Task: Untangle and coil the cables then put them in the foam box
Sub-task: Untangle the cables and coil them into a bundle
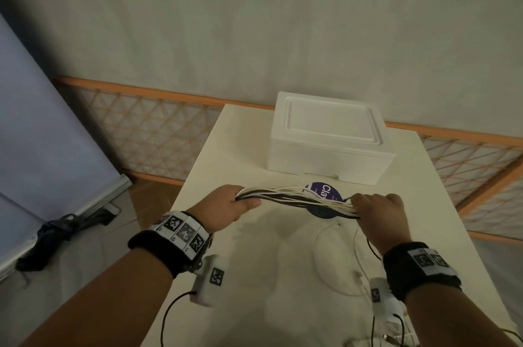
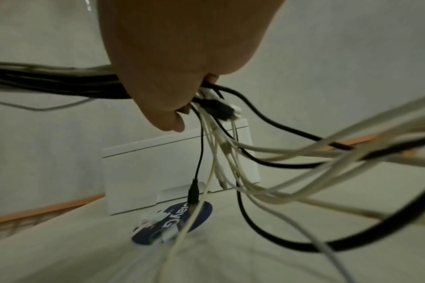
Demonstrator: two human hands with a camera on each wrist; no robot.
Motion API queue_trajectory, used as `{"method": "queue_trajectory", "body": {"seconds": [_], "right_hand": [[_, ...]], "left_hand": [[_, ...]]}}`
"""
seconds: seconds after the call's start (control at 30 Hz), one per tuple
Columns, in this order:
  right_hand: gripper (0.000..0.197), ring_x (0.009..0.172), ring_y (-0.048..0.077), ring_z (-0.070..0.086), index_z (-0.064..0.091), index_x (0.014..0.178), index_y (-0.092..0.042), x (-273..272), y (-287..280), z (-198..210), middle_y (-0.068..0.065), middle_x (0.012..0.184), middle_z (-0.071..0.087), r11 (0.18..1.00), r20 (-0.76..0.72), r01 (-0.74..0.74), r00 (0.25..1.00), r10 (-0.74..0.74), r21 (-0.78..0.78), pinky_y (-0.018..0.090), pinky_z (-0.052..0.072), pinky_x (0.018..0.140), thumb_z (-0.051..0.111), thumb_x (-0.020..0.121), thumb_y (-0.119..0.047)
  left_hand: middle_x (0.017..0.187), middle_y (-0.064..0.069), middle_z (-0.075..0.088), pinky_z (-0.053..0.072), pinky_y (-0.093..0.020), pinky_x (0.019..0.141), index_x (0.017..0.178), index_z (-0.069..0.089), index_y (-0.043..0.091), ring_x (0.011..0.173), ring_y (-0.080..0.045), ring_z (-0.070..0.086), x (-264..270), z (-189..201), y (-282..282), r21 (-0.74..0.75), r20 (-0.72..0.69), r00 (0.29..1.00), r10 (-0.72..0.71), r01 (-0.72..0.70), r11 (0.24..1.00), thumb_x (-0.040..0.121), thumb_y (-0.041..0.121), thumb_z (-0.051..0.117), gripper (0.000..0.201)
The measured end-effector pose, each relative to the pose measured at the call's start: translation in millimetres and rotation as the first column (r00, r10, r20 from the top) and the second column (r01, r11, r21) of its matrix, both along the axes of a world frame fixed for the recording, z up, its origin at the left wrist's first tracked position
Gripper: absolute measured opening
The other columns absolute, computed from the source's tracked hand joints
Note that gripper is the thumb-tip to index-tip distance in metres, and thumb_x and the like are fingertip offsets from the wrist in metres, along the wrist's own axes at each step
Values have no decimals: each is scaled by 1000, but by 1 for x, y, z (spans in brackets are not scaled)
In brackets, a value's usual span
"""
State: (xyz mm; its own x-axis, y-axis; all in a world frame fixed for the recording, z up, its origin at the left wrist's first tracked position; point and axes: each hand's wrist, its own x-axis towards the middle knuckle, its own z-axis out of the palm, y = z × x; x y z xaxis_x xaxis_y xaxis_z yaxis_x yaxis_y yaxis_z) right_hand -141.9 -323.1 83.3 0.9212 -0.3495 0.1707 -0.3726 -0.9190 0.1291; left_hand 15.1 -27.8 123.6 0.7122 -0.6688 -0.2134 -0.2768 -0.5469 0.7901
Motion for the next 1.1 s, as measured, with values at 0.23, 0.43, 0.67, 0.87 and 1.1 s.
{"method": "queue_trajectory", "body": {"seconds": [0.23, 0.43, 0.67, 0.87, 1.1], "right_hand": [[116, 138, 22, 25, 11, 150, -31, 23, 27, 21, -3, 149, 27, 931, -228, -24, 967, 114, 364, 49, 15, 113, 78, 58, -57], [60, 110, 23, 54, 53, 129, -17, 58, 110, 49, 5, 113, 61, 727, 272, -603, 798, 538, 328, 45, 37, 107, 62, 70, -13], [12, 60, 31, 60, 62, 90, -13, 71, 111, 65, 7, 71, 63, 787, 61, -567, 819, 571, 244, 38, 50, 54, 56, 81, -17], [14, 71, 22, 56, 58, 92, -18, 66, 116, 59, -1, 76, 57, 885, -78, -389, 904, 420, 255, 31, 47, 63, 52, 86, -29], [37, 95, 21, 54, 59, 102, -13, 43, 123, 15, 6, 106, 59, 802, 456, -546, 794, 402, 243, 29, 44, 85, 68, 68, -3]], "left_hand": [[57, 1, 48, 44, -31, 64, 70, 48, 18, 54, -16, 47, -4, -1, -21, 48, 10, 1000, 19, -20, 999, 94, 44, 52, 37], [60, 0, 51, 46, -30, 61, 68, 51, 19, 55, -12, 50, -31, 17, -45, -42, -71, 986, -150, 147, 988, 94, 21, 53, 26], [61, -1, 41, 46, -27, 54, 85, 63, 20, 49, -14, 36, -29, -2, -20, -359, -458, 858, -232, 60, 931, 82, 16, 64, 5], [55, 3, 40, 40, -25, 54, 73, 51, 20, 48, -13, 38, -34, -7, -21, -173, -469, 867, -167, 95, 980, 90, 23, 61, 20], [57, -1, 46, 33, -29, 55, 57, 44, 18, 54, -21, 45, -20, -18, -21, 260, 121, 992, -29, -4, 966, 87, 25, 53, 32]]}}
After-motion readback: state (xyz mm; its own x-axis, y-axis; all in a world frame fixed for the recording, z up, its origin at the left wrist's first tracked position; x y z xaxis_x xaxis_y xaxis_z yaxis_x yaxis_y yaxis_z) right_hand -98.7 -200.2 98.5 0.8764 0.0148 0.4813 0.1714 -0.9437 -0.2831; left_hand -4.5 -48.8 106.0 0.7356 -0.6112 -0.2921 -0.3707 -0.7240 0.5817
